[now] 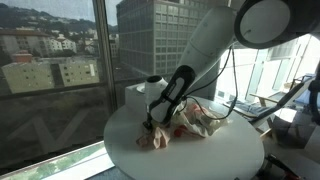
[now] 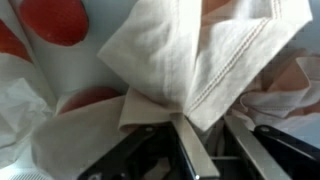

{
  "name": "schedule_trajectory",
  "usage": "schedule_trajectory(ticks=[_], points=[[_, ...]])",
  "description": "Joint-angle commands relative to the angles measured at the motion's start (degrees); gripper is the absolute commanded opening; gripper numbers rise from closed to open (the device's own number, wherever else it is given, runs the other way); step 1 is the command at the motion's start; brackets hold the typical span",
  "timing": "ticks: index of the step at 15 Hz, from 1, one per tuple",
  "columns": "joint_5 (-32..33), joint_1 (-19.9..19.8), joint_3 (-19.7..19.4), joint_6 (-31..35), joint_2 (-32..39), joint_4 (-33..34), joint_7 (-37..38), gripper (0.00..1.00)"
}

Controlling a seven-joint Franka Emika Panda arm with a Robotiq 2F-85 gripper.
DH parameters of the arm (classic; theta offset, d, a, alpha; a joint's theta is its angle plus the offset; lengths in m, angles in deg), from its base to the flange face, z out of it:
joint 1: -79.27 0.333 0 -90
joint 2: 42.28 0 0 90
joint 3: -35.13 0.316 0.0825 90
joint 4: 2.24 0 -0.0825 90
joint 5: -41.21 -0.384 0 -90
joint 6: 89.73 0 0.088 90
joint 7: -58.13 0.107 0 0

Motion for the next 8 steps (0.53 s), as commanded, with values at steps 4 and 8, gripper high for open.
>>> schedule_trajectory(ticks=[4, 8], points=[[1.5, 1.9, -2.8, -6.3, -20.4, -12.2, 6.9, 0.04], [4.4, 0.1, -3.5, -4.1, -32.3, -19.0, 15.8, 0.04]])
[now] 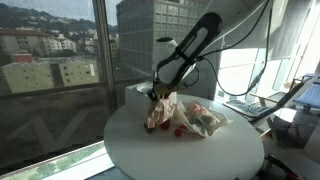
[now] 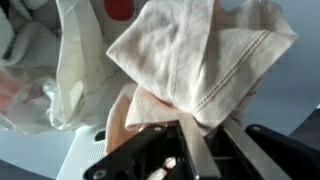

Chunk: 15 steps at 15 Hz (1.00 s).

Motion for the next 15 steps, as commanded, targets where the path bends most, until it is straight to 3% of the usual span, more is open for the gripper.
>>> schedule_trajectory(ticks=[1, 6, 8, 11, 15], points=[[4.6, -1.9, -0.4, 1.7, -13.2, -9.3, 9.7, 0.04], [10.8, -11.2, 4.1, -0.3, -28.7, -17.8, 22.6, 0.04], [8.7, -17.1, 7.2, -2.1, -34.6, -21.4, 24.2, 0.04], [-0.2, -24.9, 9.1, -8.0, -41.4, -25.8, 17.6, 0.04], [-9.0, -30.9, 9.5, -11.3, -38.8, -26.0, 10.2, 0.04]])
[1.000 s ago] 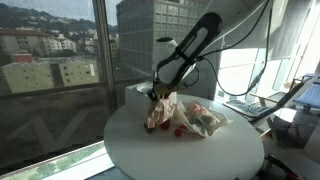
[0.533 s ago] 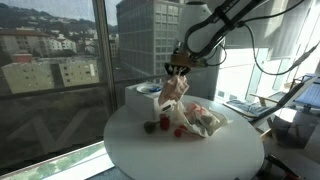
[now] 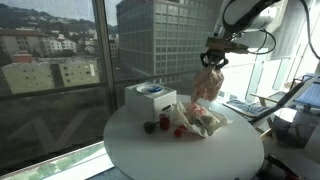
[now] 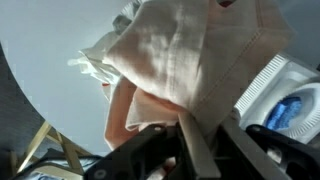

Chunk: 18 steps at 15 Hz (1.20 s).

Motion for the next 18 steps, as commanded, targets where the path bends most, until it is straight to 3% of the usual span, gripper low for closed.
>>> schedule_trajectory(ticks=[1, 4, 7, 11, 18], points=[[-7.2, -4.3, 2.0, -0.4, 2.6, -0.6, -6.3, 0.04], [-13.7, -3.8, 3.5, -0.3, 6.6, 0.4, -11.7, 0.04], [-15.8, -3.5, 6.1, -0.4, 11.4, 2.5, -13.3, 0.04], [-11.9, -4.1, 7.2, 2.3, 18.2, 7.0, -11.6, 0.04], [-4.3, -3.1, 3.1, 6.0, 30.0, 14.6, -10.4, 0.04]])
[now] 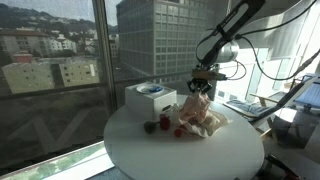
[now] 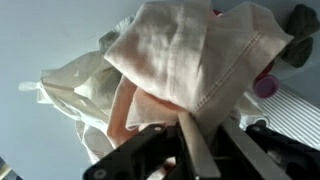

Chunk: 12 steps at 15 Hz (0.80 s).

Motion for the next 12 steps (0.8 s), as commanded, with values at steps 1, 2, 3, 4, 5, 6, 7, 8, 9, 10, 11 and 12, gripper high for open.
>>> schedule_trajectory(ticks=[1, 2, 3, 4, 5, 6, 7, 8, 9, 10, 11, 12], points=[[2.5, 0.9, -2.0, 1.1, 6.4, 5.0, 0.5, 0.04], [3.1, 1.3, -2.6, 1.4, 7.9, 5.5, 0.7, 0.04], [2.7, 1.5, -2.7, 1.2, 9.5, 6.1, 0.3, 0.04], [2.8, 1.9, -2.9, 1.4, 11.0, 6.5, 0.1, 0.04], [3.1, 2.5, -3.2, 1.7, 12.4, 6.9, 0.2, 0.04], [4.1, 3.3, -3.8, 1.9, 13.9, 7.5, 0.6, 0.04], [4.3, 3.8, -4.1, 2.1, 15.8, 8.6, 0.2, 0.04], [5.0, 4.5, -4.7, 2.4, 17.3, 9.3, 0.3, 0.04], [5.3, 5.1, -5.2, 2.7, 18.9, 10.3, 0.1, 0.04], [6.2, 6.2, -6.0, 2.9, 20.5, 11.7, 0.6, 0.04], [6.6, 6.8, -6.4, 3.1, 21.9, 12.8, 0.4, 0.04], [7.6, 7.9, -7.4, 3.7, 23.2, 13.9, 0.8, 0.04]])
